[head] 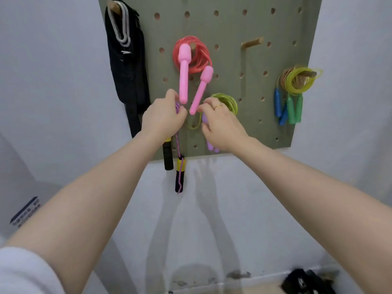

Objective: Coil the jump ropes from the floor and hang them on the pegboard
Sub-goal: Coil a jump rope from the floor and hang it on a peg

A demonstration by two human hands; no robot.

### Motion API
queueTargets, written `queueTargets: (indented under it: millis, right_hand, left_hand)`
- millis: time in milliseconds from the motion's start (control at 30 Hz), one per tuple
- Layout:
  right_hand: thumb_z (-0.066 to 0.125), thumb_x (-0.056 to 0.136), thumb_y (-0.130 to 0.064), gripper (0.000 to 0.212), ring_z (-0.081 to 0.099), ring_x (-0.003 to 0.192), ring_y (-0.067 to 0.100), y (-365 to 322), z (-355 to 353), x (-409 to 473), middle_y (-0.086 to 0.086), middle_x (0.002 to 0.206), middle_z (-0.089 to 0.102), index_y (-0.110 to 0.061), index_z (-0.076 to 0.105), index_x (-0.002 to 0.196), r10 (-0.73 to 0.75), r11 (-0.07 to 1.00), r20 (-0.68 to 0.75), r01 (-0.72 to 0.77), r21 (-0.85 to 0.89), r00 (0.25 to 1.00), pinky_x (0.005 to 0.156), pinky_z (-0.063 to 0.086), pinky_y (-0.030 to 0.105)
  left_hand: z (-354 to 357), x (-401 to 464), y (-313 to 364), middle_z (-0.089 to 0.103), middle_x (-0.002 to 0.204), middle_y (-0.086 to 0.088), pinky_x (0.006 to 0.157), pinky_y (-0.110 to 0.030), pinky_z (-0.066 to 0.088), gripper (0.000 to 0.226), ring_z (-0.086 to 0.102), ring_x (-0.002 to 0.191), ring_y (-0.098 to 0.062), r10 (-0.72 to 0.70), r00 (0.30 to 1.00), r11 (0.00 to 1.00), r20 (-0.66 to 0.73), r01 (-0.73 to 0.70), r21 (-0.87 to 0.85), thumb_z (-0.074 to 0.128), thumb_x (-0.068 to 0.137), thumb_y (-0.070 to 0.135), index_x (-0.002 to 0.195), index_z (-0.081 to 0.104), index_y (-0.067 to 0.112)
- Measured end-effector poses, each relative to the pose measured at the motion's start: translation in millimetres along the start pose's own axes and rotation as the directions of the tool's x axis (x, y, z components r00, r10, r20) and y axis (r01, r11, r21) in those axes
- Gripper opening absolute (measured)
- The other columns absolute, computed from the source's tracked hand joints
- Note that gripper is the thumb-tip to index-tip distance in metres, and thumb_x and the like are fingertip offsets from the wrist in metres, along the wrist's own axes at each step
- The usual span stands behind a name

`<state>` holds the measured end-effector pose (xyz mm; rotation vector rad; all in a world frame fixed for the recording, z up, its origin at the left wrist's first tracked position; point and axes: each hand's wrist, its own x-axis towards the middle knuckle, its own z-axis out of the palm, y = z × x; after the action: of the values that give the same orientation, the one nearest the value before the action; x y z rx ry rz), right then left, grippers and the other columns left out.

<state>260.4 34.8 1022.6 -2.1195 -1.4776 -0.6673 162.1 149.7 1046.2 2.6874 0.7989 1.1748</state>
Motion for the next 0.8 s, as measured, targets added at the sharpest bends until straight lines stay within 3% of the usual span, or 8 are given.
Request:
queueTargets:
  millis: [167,367,500,600,733,800]
  right_hand:
    - [0.042,0.090,-0.012,0.032,0.042,0.119,0.031,-4.1,41.0,-78.0,0.010,0.134,0.042,-0.009,0.054,0.119,0.047,0.998,0.255,-0.037,-0.044,0.966,0.095,0.038,0.038]
    - [0.040,0.092,-0.013,0.029,0.043,0.119,0.027,17.9,92.9,-163.4,0.007,0.133,0.044,-0.010,0.057,0.115,0.203,0.975,0.483,-0.223,-0.017,0.852,0.095,0.038,0.034]
    - [0.040,0.092,-0.013,0.028,0.044,0.117,0.028,46.1,149.1,-228.6,0.009,0.129,0.046,-0.010,0.058,0.114,0.240,0.955,0.668,-0.296,-0.031,0.705,0.095,0.039,0.037]
    - [0.041,0.092,-0.013,0.026,0.047,0.112,0.030,78.1,204.8,-287.9,0.010,0.123,0.048,-0.010,0.060,0.110,0.279,0.931,0.750,-0.361,-0.058,0.600,0.094,0.041,0.039]
    - [0.043,0.089,-0.012,0.025,0.050,0.108,0.035,116.0,300.6,-398.2,0.016,0.114,0.050,-0.007,0.063,0.104,0.324,0.887,0.861,-0.442,-0.133,0.392,0.094,0.043,0.043]
    - [0.045,0.088,-0.013,0.026,0.051,0.107,0.036,126.1,329.0,-441.4,0.016,0.113,0.050,-0.008,0.064,0.105,0.320,0.887,0.900,-0.428,-0.175,0.295,0.095,0.043,0.042]
  left_hand:
    - [48.1,-69.5,-29.1,0.060,0.087,-0.009,0.061,-0.032,0.040,0.020,0.056,0.080,-0.033,-0.045,0.974,0.999,0.221,0.044,0.009,0.042,0.087,0.024,0.095,0.056,0.011]
    - [120.6,-147.6,-53.4,0.061,0.092,-0.011,0.073,-0.036,0.047,0.020,0.056,0.088,-0.032,-0.106,0.829,0.992,0.549,0.129,-0.002,0.043,0.088,0.020,0.087,0.059,0.007]
    - [183.7,-208.3,-60.7,0.060,0.090,-0.006,0.071,-0.032,0.048,0.021,0.058,0.080,-0.026,-0.124,0.682,0.980,0.721,0.199,-0.020,0.041,0.089,0.020,0.091,0.060,0.010]
    - [243.6,-258.2,-65.5,0.059,0.093,-0.007,0.079,-0.035,0.050,0.021,0.058,0.082,-0.026,-0.139,0.594,0.970,0.793,0.241,-0.010,0.042,0.091,0.020,0.096,0.059,0.010]
    - [338.6,-357.4,-82.4,0.063,0.098,-0.009,0.078,-0.035,0.046,0.021,0.056,0.087,-0.024,-0.209,0.466,0.940,0.860,0.339,0.045,0.042,0.090,0.015,0.098,0.061,0.008]
    - [365.8,-400.2,-91.6,0.064,0.100,-0.010,0.080,-0.034,0.046,0.021,0.057,0.091,-0.026,-0.218,0.437,0.931,0.873,0.362,0.051,0.044,0.090,0.014,0.100,0.062,0.007]
